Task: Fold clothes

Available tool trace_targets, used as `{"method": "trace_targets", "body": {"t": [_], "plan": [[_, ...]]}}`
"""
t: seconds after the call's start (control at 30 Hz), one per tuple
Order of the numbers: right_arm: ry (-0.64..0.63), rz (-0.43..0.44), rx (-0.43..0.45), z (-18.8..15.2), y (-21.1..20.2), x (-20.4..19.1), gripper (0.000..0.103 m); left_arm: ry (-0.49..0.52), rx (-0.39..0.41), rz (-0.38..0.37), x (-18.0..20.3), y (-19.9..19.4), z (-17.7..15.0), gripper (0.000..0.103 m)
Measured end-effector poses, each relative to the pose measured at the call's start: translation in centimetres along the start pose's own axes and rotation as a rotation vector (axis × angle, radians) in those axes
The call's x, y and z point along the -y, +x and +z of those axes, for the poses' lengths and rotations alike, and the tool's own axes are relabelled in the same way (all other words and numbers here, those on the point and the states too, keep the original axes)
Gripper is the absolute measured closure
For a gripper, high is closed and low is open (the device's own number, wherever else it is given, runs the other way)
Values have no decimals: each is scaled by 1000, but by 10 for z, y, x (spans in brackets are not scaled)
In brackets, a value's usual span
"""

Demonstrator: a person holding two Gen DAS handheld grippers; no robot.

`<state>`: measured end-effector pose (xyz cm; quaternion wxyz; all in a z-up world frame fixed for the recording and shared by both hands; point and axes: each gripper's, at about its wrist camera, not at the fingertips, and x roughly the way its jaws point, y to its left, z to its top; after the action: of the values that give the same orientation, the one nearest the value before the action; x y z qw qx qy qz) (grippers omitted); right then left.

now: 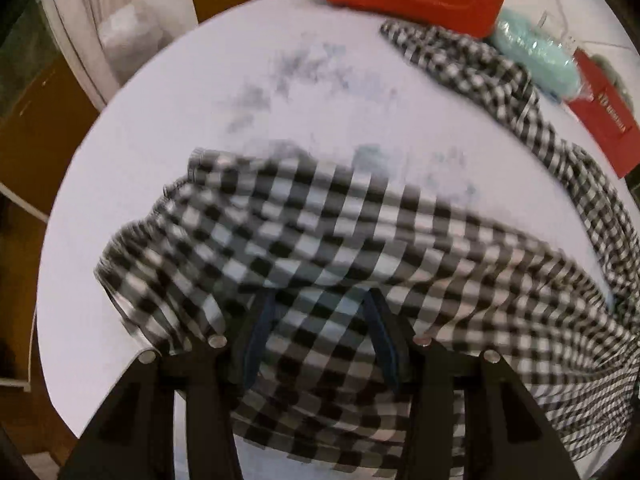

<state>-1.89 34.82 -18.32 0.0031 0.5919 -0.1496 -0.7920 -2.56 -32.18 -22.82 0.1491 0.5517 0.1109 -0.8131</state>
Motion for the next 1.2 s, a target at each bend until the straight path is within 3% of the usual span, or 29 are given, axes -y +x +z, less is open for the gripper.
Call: {"method": "trace_targets", "body": {"t": [0.07,0.13,0.17,0.3,0.33,0.37,0.43,0.47,0.6,0.7,0.8,0.87,0.97,1.03,1.2], "plan": [[-16,-19,18,-2,4,-7,0,3,-1,24,2,6,-1,41],[-33,-80,21,-3,9,-16,0,-38,-13,19,-2,14,0,26],[-42,-121,23,-3,13,-21,0,-52,-14,6,-3,18,1,23],[-53,-209,16,-1,21,-32,0,-52,-21,26,4,28,2,24],[-48,-204,-2,2,21,-32,1,-51,-27,21,6,29,4,31],[-40,-197,-17,5,20,-31,9,-44,-24,2,9,29,6,38],[-16,-141,-26,14,9,-30,25,-2,19,-29,21,23,19,38],[-2,-90,-13,21,0,-29,26,21,44,-41,28,20,27,38],[1,-15,123,58,-35,-35,26,89,106,-93,60,21,77,37],[12,-7,166,96,-38,-36,24,124,117,-134,94,29,128,37],[7,-46,158,129,-22,-42,24,153,115,-167,125,33,175,37],[9,-61,146,147,-15,-41,12,171,90,-158,147,39,200,37],[-3,-64,127,163,-10,-41,6,200,35,-119,177,66,230,37],[-28,-78,110,172,1,-49,0,227,2,-108,191,79,239,37],[-88,-107,7,184,44,-65,0,320,-96,-53,219,116,236,37]]}}
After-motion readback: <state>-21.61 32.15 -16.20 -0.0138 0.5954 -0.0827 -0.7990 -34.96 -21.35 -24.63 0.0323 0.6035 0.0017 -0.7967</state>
